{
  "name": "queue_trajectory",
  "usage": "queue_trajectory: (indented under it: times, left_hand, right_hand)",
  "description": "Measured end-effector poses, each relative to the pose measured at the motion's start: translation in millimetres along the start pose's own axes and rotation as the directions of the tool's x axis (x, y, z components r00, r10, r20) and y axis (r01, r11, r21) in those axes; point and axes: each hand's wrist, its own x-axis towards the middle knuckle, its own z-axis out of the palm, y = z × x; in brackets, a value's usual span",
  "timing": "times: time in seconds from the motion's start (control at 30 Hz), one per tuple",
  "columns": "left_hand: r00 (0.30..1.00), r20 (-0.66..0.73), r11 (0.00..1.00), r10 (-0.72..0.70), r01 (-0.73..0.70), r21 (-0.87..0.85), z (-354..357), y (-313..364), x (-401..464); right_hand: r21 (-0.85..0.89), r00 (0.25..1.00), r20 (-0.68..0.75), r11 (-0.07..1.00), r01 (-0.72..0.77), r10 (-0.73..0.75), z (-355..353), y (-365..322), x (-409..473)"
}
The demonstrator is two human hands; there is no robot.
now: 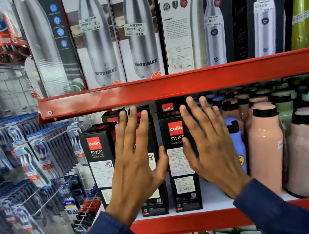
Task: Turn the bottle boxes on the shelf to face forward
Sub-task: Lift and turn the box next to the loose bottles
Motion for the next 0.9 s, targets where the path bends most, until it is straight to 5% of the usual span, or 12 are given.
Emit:
queue_trajectory:
  times: [0.1,0.2,0.27,0.37,0.47,0.73,0.9]
  left_hand:
    - [0.998,0.014,0.993,-0.067,0.068,-0.1,6,3,-18]
    - [0.956,0.158,0.937,-0.248,0.278,-0.212,22,10,-50]
    - [0.913,0.25,0.9,-0.324,0.379,-0.216,32,15,-65]
    - [0.842,0.362,0.847,-0.4,0.491,-0.205,51,19,-77]
    - [0.79,0.438,0.835,-0.429,0.532,-0.143,65,23,-75]
    - [0.769,0.473,0.779,-0.43,0.581,-0.237,85,29,-75]
    - [0.773,0.446,0.749,-0.452,0.6,-0.281,93,31,-79]
  right_hand:
    - [0.175,0.996,-0.076,0.984,-0.036,0.05,12,13,-19]
    - [0.397,0.932,-0.01,0.856,-0.329,0.363,30,20,-48]
    - [0.492,0.816,0.172,0.67,-0.557,0.552,54,29,-65]
    - [0.52,0.52,0.504,0.238,-0.82,0.69,84,33,-72]
    - [0.441,0.394,0.576,0.134,-0.887,0.717,93,34,-60]
    - [0.448,0.4,0.676,0.087,-0.89,0.618,100,42,-47]
    - [0.568,0.502,0.614,0.1,-0.817,0.609,90,50,-48]
